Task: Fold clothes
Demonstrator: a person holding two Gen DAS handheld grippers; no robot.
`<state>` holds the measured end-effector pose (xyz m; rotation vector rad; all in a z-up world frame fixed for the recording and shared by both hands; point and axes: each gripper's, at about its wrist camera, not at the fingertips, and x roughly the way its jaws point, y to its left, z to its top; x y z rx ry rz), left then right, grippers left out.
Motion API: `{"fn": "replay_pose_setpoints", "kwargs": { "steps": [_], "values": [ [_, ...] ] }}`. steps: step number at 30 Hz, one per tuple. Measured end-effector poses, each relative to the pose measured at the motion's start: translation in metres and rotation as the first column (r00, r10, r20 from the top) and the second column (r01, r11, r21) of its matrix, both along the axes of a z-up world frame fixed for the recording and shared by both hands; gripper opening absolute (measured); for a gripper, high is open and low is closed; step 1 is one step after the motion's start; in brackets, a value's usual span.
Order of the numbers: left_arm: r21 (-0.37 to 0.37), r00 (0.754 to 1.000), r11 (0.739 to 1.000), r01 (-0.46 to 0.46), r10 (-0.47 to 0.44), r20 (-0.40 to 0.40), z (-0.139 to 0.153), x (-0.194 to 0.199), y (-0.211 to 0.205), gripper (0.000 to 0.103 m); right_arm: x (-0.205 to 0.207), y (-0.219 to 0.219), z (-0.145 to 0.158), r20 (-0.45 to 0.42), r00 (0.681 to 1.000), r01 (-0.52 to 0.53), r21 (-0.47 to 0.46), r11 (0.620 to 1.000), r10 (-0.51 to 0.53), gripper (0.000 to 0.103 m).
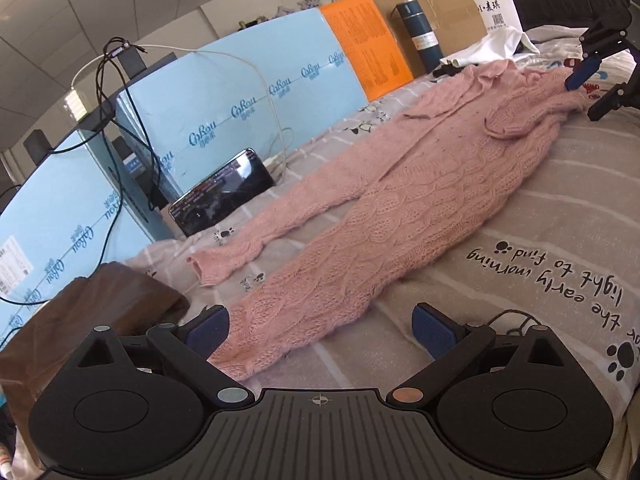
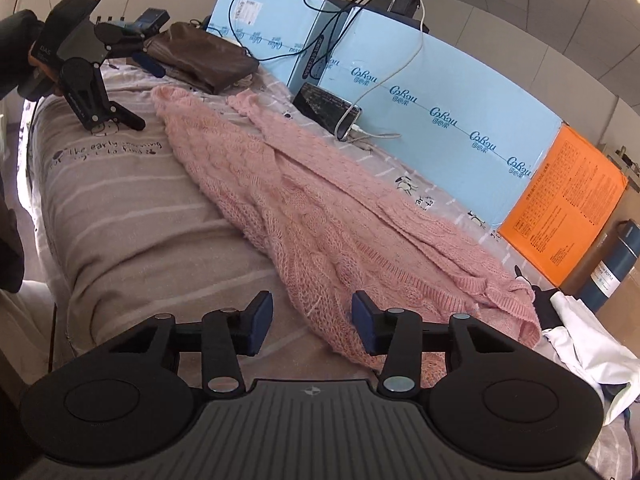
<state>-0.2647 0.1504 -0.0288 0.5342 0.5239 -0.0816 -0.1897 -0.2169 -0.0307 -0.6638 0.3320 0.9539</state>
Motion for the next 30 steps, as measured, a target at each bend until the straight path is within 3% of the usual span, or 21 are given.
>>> {"fn": "replay_pose_setpoints", "kwargs": {
  "steps": [2,7,9,11,12,13,15,21,25,26,29,30],
  "values": [
    [-0.004,1.000,1.000,0.026,-0.026,0.001,-0.001,0.009,0.001,0.100,0.005,0.006,-0.004,0.003,1.000,-0.014,-0.034,0.999,0.014,0.040],
    [-0.070,0.998,0.996,0.054,-0.055,-0.014,-0.001,0.035,0.009,0.100,0.037,0.013,0.000,-0.051,0.999,-0.001,-0.016,1.000,0.001,0.037],
    [-0.116,1.000,0.993,0.016,-0.019,-0.023,0.000,0.043,0.022,0.099,0.051,0.010,0.001,-0.087,0.996,0.012,0.005,1.000,-0.011,0.029],
    [-0.167,1.000,0.986,-0.008,0.003,-0.031,0.002,0.046,0.034,0.086,0.065,0.007,0.002,-0.124,0.992,0.025,0.028,0.999,-0.021,0.019],
    [-0.193,0.999,0.981,0.000,-0.006,-0.033,0.004,0.047,0.039,0.068,0.071,0.004,0.004,-0.147,0.989,0.030,0.046,0.998,-0.022,0.017],
    [-0.219,0.999,0.976,0.009,-0.017,-0.033,0.006,0.047,0.044,0.040,0.076,0.002,0.006,-0.166,0.986,0.033,0.065,0.997,-0.022,0.015],
    [-0.232,1.000,0.972,0.027,-0.029,-0.005,0.013,0.050,0.047,0.017,0.085,-0.001,0.014,-0.178,0.984,0.033,0.109,0.993,-0.013,0.014],
    [-0.309,0.996,0.949,0.057,-0.035,0.078,0.045,0.083,0.058,0.017,0.131,0.002,0.053,-0.116,0.993,0.053,0.195,0.979,-0.030,0.013],
    [-0.405,1.000,0.914,0.008,-0.008,0.002,0.055,0.132,0.077,0.021,0.181,0.009,0.064,-0.165,0.985,0.092,0.234,0.968,-0.054,0.013],
    [-0.435,1.000,0.900,-0.019,0.008,-0.027,0.054,0.143,0.082,0.021,0.194,0.011,0.063,-0.189,0.980,0.104,0.240,0.965,-0.059,0.013],
    [-0.534,0.993,0.839,-0.107,0.066,-0.096,0.044,0.168,0.106,0.035,0.224,0.018,0.054,-0.262,0.962,0.138,0.239,0.961,-0.073,0.014],
    [-0.580,0.991,0.804,-0.130,0.080,-0.111,0.038,0.173,0.117,0.042,0.233,0.019,0.049,-0.282,0.956,0.151,0.236,0.960,-0.081,0.014]
  ]
}}
